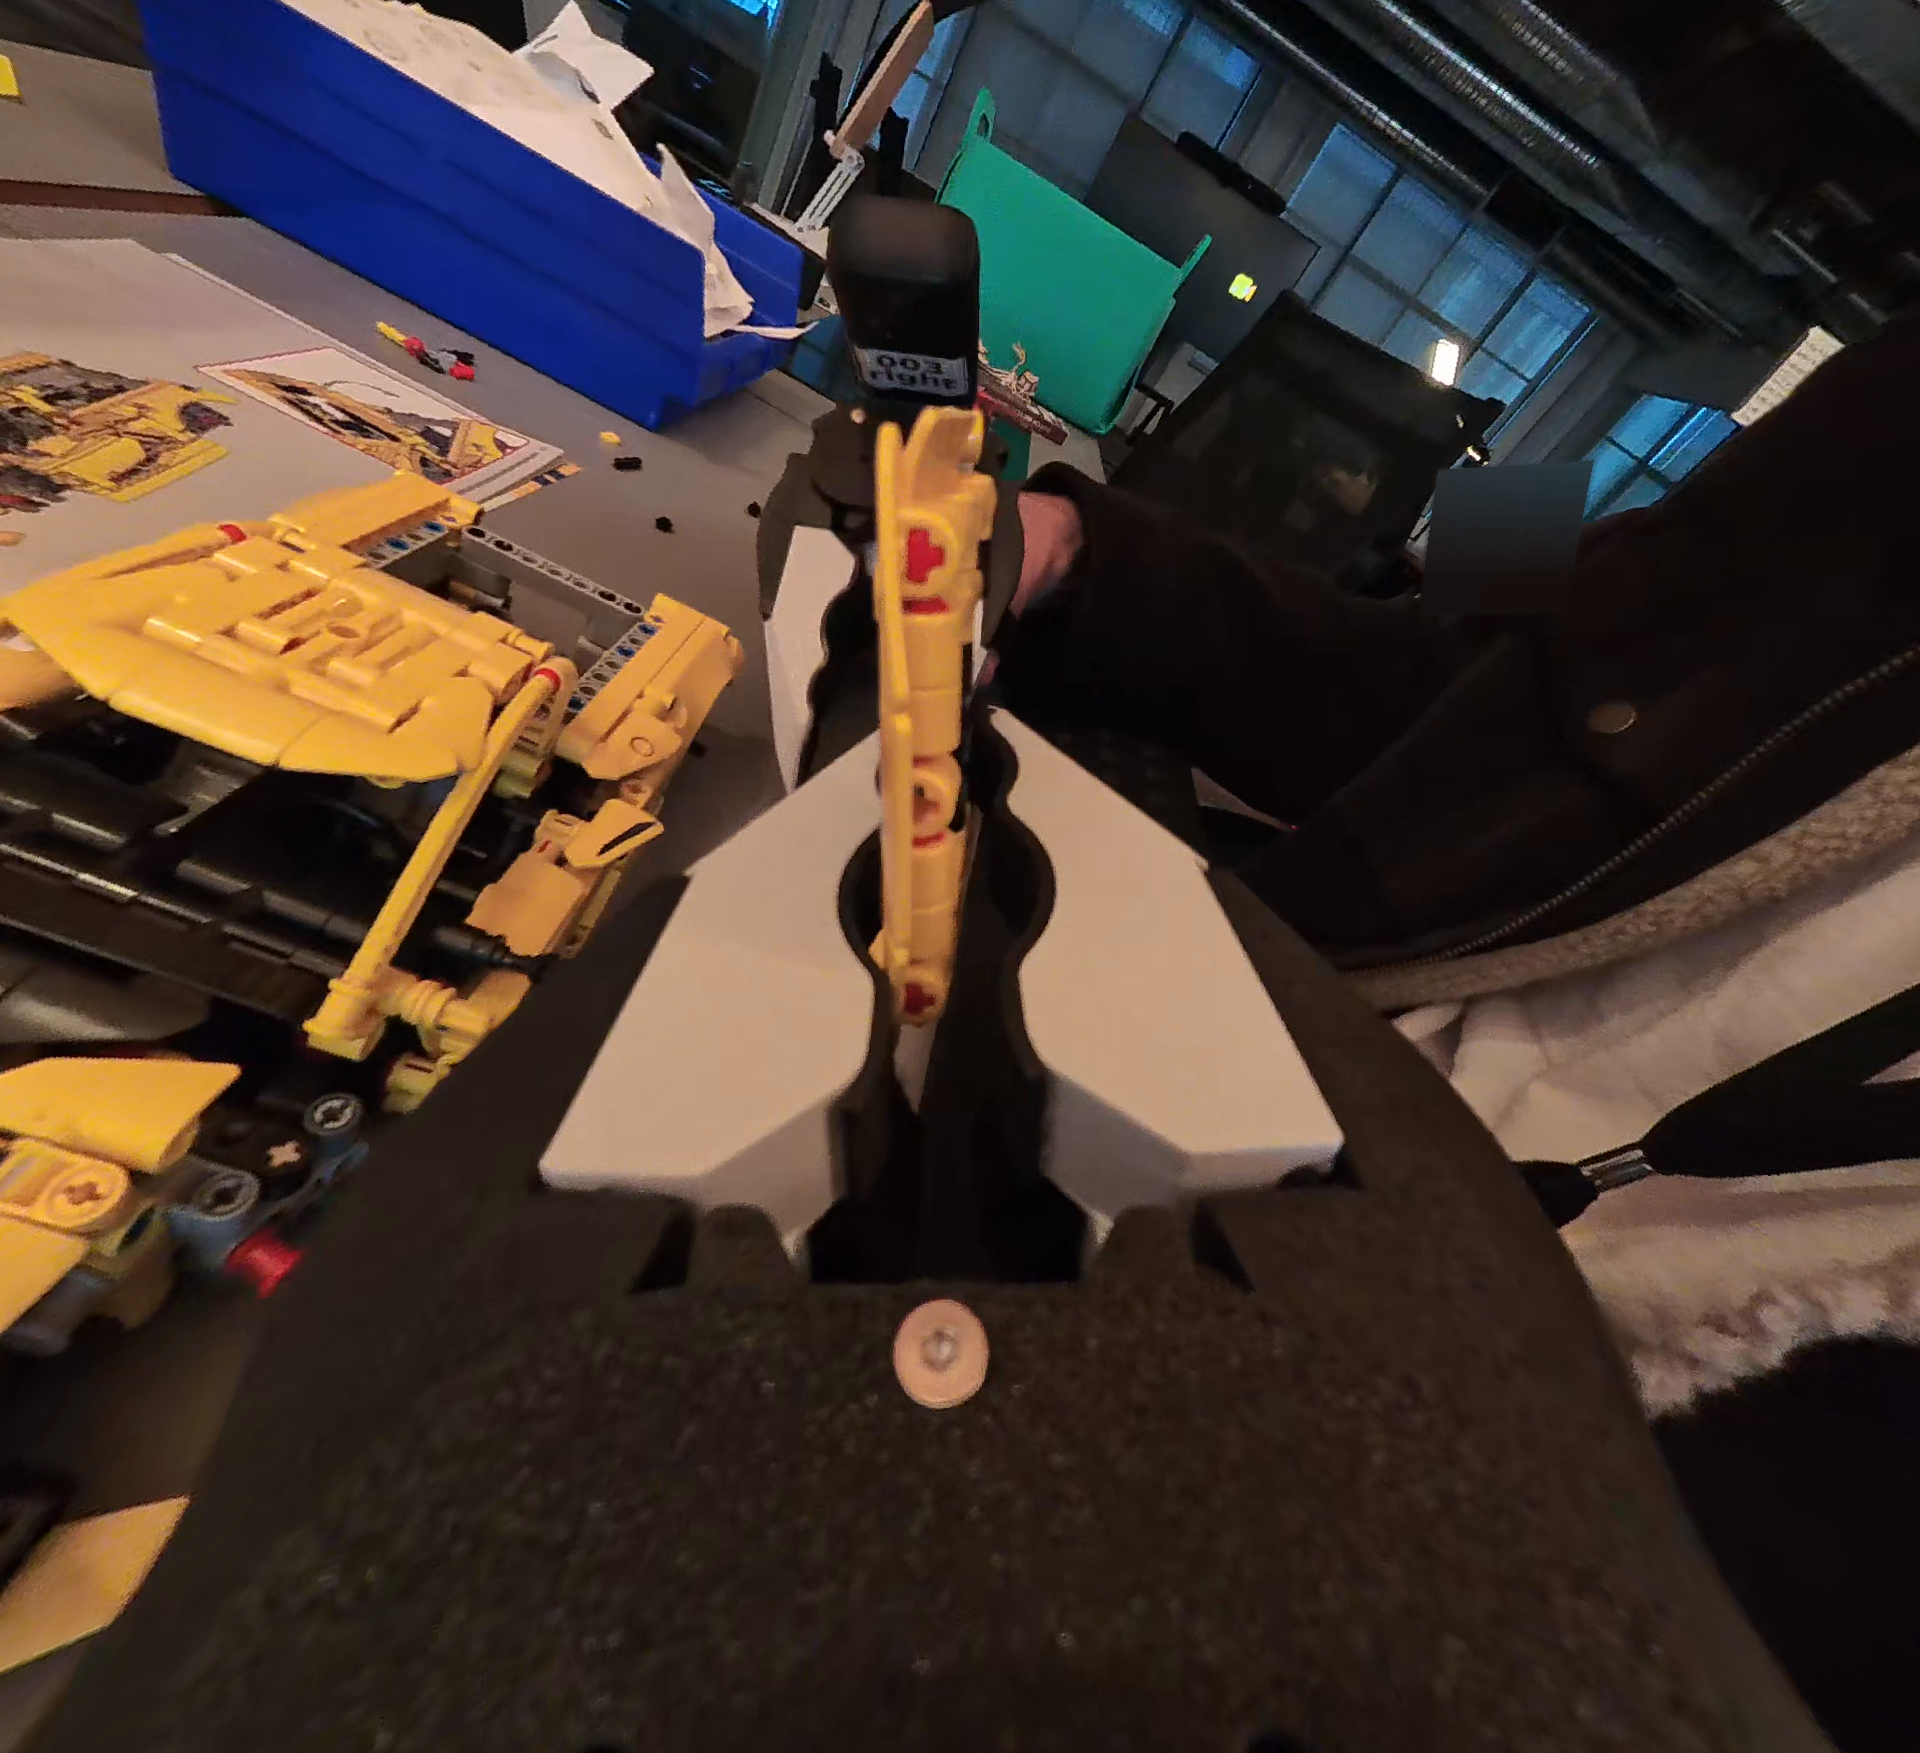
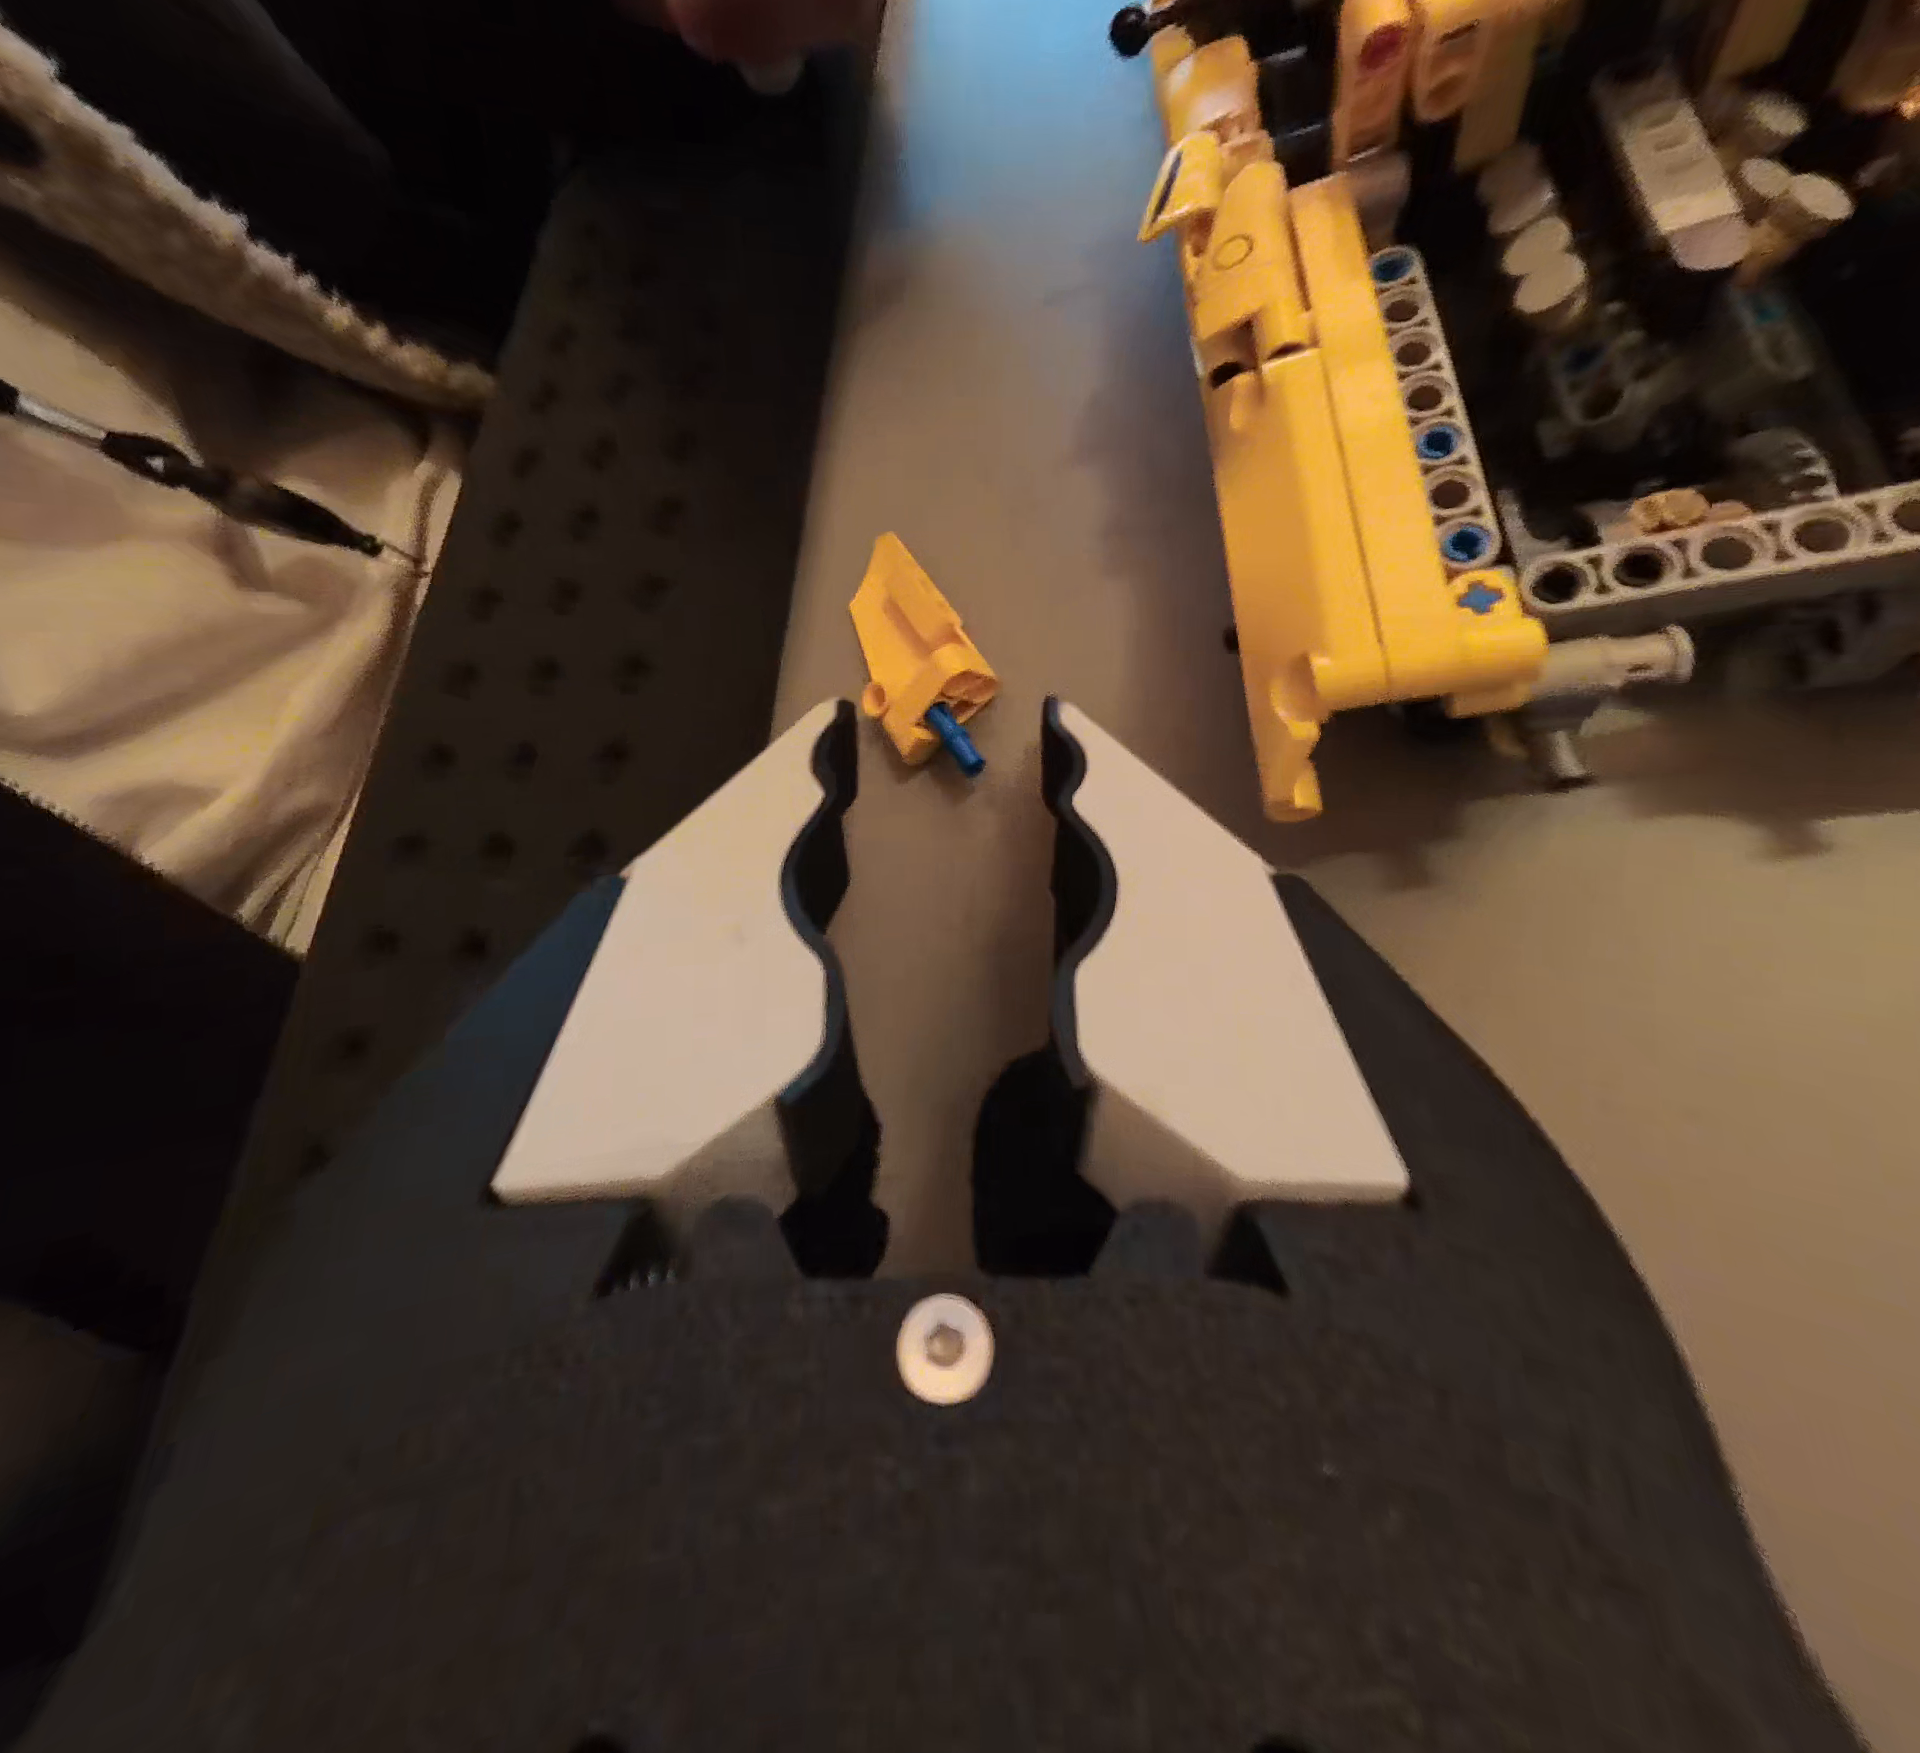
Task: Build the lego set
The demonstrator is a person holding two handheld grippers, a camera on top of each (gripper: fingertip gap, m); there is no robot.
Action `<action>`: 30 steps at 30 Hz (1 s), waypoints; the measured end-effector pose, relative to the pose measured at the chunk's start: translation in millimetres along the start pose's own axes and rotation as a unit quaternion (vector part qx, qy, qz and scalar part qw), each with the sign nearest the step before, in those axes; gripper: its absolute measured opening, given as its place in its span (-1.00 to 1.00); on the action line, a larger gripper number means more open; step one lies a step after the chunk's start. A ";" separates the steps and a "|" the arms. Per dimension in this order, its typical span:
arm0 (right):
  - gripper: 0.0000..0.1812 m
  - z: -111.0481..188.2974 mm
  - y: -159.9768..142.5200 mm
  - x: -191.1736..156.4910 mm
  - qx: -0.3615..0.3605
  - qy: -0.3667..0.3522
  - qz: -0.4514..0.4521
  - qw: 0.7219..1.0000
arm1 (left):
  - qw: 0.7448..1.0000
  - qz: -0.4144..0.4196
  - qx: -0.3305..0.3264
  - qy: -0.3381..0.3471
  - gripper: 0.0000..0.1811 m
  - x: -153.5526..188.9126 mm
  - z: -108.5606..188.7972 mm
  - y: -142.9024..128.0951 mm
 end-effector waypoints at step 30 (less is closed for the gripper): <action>-0.72 -31.3 5.7 -45.9 -0.042 0.088 -0.023 0.995 | 0.999 0.027 -0.009 -0.021 -0.90 1.6 -3.5 -3.7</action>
Point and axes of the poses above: each gripper's, where its closed fingertips meet, z back along the fingers, y out of its top, x = y × z across the jaws, the point moved 3 cm from there along z, back along the fingers, and after that the axes turned 3 degrees about y, right-handed, at the moved point
